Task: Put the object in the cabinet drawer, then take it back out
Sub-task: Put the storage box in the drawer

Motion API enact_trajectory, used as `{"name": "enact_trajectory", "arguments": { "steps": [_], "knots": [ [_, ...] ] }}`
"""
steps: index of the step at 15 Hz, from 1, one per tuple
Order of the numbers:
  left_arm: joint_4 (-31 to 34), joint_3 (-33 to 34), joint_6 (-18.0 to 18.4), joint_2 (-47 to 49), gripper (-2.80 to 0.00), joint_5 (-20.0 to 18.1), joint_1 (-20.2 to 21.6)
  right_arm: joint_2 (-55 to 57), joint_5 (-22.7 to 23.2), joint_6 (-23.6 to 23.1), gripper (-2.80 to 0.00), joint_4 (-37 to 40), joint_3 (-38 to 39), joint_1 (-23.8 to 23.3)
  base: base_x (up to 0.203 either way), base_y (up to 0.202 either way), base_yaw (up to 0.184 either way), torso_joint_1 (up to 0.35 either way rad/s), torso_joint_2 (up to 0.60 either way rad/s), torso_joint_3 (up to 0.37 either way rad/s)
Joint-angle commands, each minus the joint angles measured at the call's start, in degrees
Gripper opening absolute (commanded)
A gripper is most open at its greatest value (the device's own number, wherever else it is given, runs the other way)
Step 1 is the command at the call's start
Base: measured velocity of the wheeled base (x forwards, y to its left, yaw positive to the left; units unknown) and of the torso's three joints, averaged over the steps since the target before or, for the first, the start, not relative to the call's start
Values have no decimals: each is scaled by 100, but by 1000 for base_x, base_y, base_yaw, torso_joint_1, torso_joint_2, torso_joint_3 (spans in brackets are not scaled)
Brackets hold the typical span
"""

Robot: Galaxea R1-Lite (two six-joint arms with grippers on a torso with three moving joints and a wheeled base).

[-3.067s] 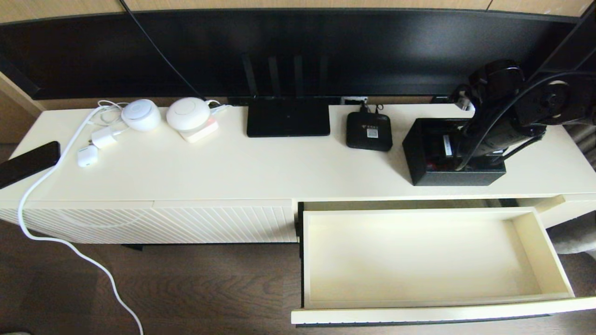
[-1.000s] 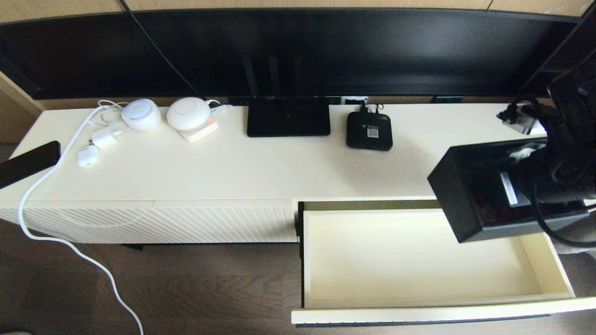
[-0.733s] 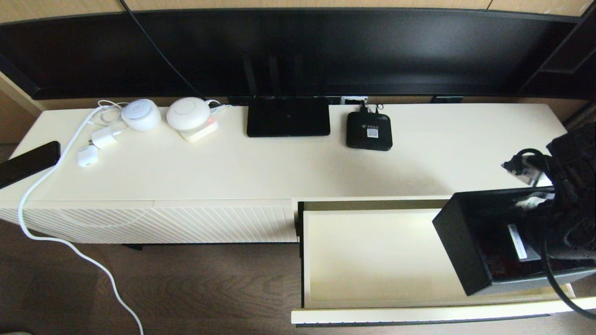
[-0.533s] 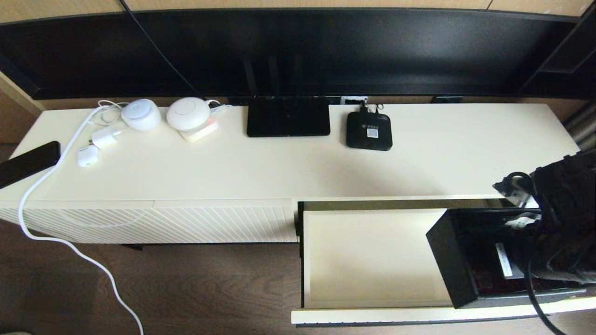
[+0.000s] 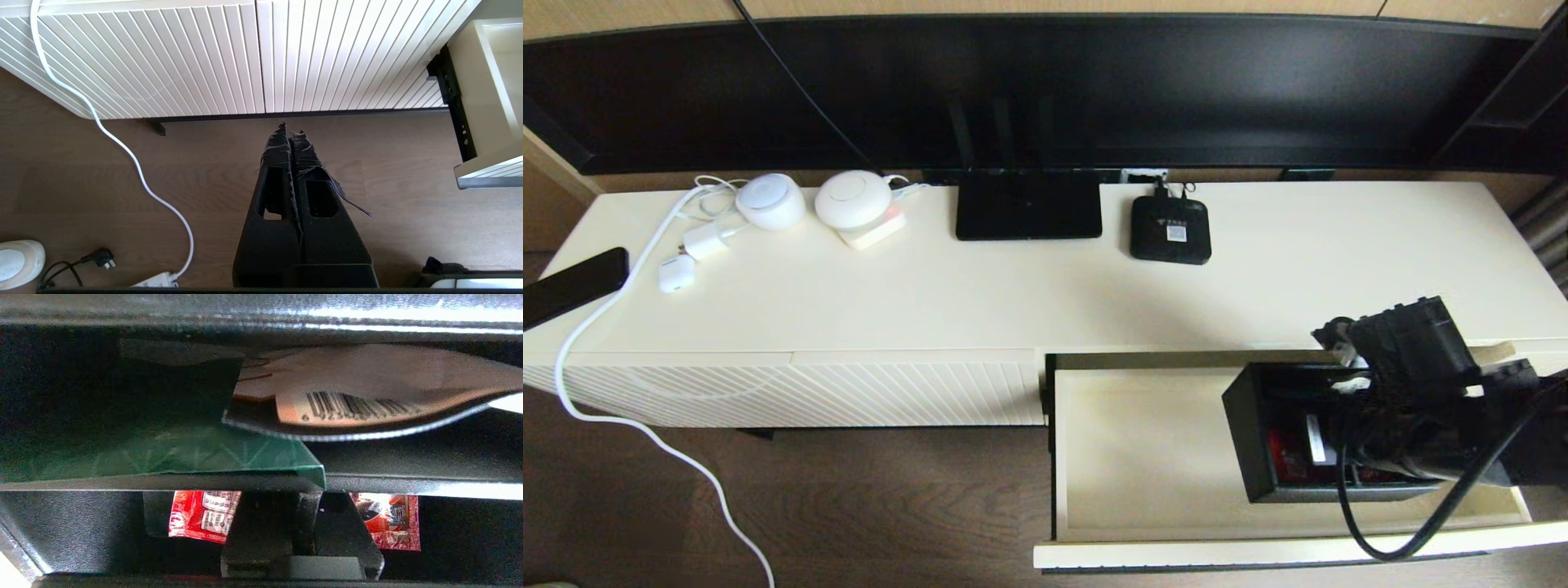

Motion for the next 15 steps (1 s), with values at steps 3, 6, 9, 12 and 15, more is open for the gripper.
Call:
{"name": "enact_trajectory", "arguments": {
  "steps": [3,6,9,12,15],
  "knots": [
    [2,-4,1,9,-280,1,0,606,5,-286,-280,-570,23,-20,0,0,0,0,0,0],
    [2,-4,1,9,-280,1,0,836,-15,-290,-280,-807,51,-55,0,0,0,0,0,0],
    [-1,2,1,9,-280,1,0,1006,-26,-252,-280,-1003,153,-102,0,0,0,0,0,0],
    [0,5,1,9,-280,1,0,1266,-35,-250,-280,-1450,279,-102,0,0,0,0,0,0],
    [0,-2,1,9,-280,1,0,1518,-35,-245,-280,-1574,251,-136,0,0,0,0,0,0]
  ]
}}
